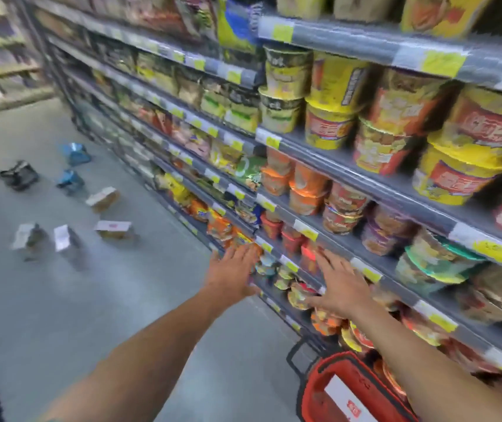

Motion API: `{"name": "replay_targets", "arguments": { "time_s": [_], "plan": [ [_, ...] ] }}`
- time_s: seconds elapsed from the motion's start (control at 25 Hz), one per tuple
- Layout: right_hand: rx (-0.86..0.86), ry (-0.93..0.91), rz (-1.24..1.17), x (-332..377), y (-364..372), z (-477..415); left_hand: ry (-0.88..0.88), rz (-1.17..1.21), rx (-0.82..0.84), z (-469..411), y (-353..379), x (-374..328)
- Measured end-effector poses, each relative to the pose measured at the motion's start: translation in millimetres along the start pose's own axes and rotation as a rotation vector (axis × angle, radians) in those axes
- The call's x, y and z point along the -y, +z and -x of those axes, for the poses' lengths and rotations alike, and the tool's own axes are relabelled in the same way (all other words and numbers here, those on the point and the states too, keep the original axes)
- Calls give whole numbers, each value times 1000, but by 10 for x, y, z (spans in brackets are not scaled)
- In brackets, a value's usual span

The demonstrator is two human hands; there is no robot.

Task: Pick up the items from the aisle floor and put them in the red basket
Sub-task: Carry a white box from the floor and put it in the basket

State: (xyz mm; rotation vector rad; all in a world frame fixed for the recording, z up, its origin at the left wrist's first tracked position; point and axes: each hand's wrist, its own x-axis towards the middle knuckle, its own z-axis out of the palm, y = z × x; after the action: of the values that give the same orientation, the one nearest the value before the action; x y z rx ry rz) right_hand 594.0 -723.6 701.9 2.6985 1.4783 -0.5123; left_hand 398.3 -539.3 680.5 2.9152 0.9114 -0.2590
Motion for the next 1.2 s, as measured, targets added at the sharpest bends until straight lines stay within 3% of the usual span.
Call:
{"name": "replay_targets", "arguments": {
  "time_s": [0.24,0.52,0.8,1.2],
  "plan": [
    [15,-425,109,2354,179,-855,-432,31,-18,1220,172,2183],
    [20,-615,173,4421,355,-1096,-701,58,-55,2344,286,3788],
    [55,-686,188,5523,388,-1616,-791,95,-42,2444,405,4764],
    [103,-752,203,6625,296,-3270,-827,136,-13,1267,253,6176]
  ]
}}
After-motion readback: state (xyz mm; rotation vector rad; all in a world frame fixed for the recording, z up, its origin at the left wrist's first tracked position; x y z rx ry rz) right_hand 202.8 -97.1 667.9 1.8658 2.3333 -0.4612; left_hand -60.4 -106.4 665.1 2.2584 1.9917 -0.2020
